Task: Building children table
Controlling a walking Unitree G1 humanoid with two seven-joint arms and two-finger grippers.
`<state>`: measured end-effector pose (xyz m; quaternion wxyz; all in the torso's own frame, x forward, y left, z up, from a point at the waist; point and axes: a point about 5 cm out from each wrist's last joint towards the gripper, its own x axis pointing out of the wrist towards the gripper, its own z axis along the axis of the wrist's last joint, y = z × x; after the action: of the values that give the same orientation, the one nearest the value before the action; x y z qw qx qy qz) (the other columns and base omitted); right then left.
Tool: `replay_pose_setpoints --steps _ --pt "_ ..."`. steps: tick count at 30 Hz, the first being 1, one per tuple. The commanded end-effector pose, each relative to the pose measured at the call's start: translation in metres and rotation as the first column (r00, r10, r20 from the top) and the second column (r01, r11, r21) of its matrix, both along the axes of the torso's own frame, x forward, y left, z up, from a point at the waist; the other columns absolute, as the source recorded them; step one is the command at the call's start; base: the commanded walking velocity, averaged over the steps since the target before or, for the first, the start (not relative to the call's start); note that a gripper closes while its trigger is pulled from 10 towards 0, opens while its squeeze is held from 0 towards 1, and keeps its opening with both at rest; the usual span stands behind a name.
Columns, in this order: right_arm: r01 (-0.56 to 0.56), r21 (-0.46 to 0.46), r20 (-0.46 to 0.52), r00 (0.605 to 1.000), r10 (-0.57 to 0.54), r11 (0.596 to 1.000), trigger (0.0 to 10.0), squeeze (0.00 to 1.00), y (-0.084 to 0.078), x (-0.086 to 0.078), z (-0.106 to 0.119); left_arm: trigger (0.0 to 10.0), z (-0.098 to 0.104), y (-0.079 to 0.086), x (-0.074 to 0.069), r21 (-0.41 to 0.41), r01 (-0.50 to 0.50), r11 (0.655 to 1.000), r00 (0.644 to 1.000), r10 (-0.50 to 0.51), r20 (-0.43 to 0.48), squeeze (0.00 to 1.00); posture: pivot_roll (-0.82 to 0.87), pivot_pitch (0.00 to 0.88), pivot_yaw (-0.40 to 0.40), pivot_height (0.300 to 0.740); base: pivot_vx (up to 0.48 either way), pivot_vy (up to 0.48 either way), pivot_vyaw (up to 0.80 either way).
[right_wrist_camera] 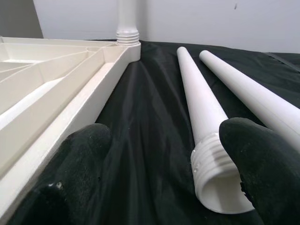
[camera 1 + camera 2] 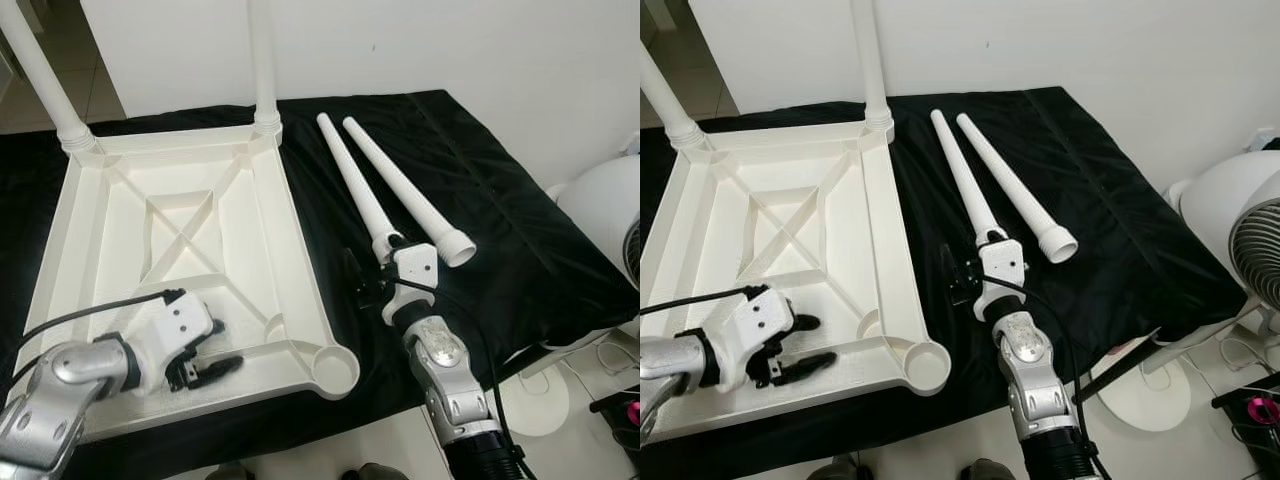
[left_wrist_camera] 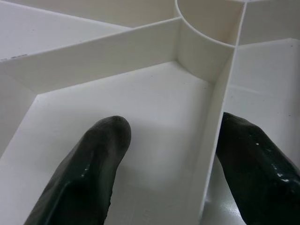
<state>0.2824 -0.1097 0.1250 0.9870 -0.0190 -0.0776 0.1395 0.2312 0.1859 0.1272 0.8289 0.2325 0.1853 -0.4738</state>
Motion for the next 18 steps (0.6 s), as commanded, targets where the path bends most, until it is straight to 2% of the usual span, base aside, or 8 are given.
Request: replay_pose_setpoints --steps 1,7,13,16,18 --pt "0.009 0.004 -0.008 1.0 -0.009 1.0 10.0 0.0 -0.001 0.0 -0.001 10.0 -0.004 0.01 0.01 0.037 -0.199 0.979 0.976 0.194 0.101 0.0 -0.02 0.059 0.011 0.74 0.0 0.0 0.0" --pt "0.014 0.006 -0.006 1.0 -0.014 1.0 10.0 0.0 -0.001 0.002 0.0 10.0 0.005 0.012 0.025 0.009 -0.272 0.962 0.947 0.266 0.18 0.0 -0.02 0.058 0.014 0.74 0.0 0.0 0.0" --pt "0.014 0.008 -0.007 1.0 -0.014 1.0 10.0 0.0 0.0 0.001 -0.001 10.0 0.009 0.007 0.032 -0.026 -0.293 0.956 0.934 0.292 0.205 0.0 -0.02 0.059 0.017 0.74 0.0 0.0 0.0" --pt "0.016 0.01 -0.007 1.0 -0.016 1.0 10.0 0.0 0.001 0.001 -0.001 10.0 0.013 0.003 0.041 -0.07 -0.35 0.934 0.908 0.357 0.22 0.0 -0.02 0.062 0.021 0.74 0.0 0.0 0.0" --pt "0.017 0.011 -0.006 1.0 -0.017 1.0 10.0 0.0 0.001 0.001 -0.001 10.0 0.015 -0.001 0.043 -0.082 -0.344 0.935 0.908 0.354 0.226 0.0 -0.02 0.062 0.021 0.74 0.0 0.0 0.0"
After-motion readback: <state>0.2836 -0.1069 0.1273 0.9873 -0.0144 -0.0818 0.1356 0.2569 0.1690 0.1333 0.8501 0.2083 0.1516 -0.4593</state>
